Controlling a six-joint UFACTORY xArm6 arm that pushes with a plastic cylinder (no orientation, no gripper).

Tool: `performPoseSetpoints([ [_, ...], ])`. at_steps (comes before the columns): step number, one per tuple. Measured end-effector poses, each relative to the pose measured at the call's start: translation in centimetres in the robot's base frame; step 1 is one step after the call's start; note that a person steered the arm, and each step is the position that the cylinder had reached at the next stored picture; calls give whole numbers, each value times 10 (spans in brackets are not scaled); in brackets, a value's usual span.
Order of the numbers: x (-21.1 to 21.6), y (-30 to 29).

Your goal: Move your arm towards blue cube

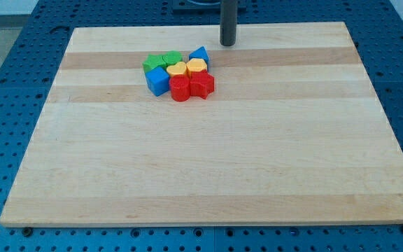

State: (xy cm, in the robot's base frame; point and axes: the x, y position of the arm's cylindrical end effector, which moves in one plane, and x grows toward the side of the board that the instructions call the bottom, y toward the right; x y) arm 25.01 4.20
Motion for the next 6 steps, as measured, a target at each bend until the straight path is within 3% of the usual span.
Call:
performPoseSetpoints([
  [2, 21, 16],
  [4, 108, 82],
  [5, 172, 55],
  [6, 204, -31],
])
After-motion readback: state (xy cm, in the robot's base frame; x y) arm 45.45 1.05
